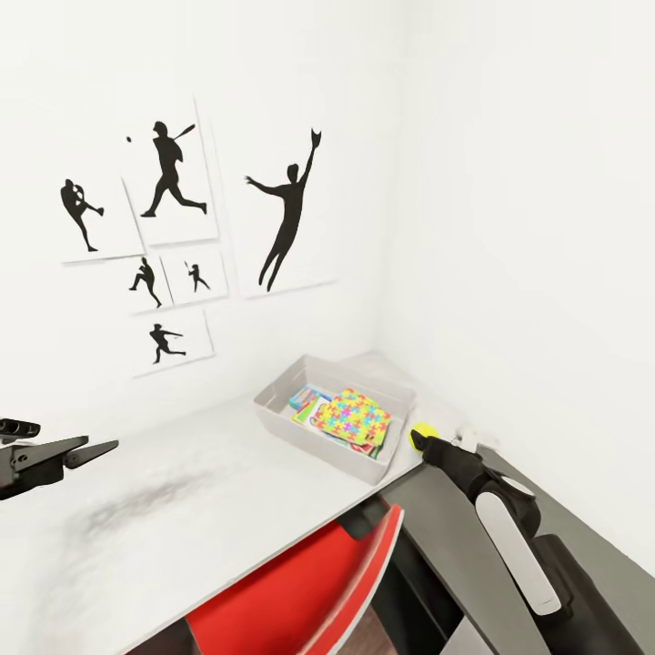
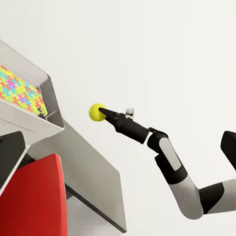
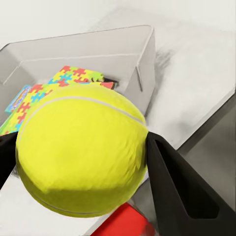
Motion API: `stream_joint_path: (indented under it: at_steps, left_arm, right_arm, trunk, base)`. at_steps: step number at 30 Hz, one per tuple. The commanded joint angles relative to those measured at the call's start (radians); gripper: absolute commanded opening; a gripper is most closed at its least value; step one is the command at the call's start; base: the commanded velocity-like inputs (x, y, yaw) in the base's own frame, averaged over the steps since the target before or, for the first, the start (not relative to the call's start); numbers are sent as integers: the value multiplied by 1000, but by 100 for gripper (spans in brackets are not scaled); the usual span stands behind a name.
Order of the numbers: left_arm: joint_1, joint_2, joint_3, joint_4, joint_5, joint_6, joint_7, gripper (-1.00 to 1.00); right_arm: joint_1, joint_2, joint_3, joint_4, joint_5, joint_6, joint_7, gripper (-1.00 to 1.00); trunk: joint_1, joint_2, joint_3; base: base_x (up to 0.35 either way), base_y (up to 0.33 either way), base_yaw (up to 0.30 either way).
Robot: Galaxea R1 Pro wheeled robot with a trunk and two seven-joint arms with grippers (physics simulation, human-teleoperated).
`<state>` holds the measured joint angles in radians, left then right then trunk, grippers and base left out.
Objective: Put all the toys in the child's room - the three board games (two on the bed and one on the table), the two jigsaw puzzles on the table, and the tennis ball on the table - inside the toy box on the table in the child's room.
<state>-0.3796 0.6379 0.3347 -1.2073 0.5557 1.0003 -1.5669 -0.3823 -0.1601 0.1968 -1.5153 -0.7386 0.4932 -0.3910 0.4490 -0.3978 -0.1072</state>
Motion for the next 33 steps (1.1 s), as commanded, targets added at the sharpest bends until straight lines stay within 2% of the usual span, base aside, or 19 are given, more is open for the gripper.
stream_joint_path:
  at_steps: [1, 18, 33]
  left_arm:
    - [-1, 0, 0, 0, 0, 11, -4, 100]
    - [-1, -1, 0, 0, -3, 11, -4, 100]
    - [-1, -1, 0, 0, -3, 9, -4, 100]
  right_arm:
    - [-1, -1, 2, -1, -13, -1, -10, -100]
    - [-1, -2, 2, 1, -13, -1, -9, -100]
    - [-1, -4, 3, -2, -12, -1, -11, -100]
  trunk:
    - [1, -2, -2]
    - [1, -2, -2]
    - [1, -2, -2]
  base:
    - [180, 109, 1]
    - [151, 17, 0]
    - [8, 0, 0]
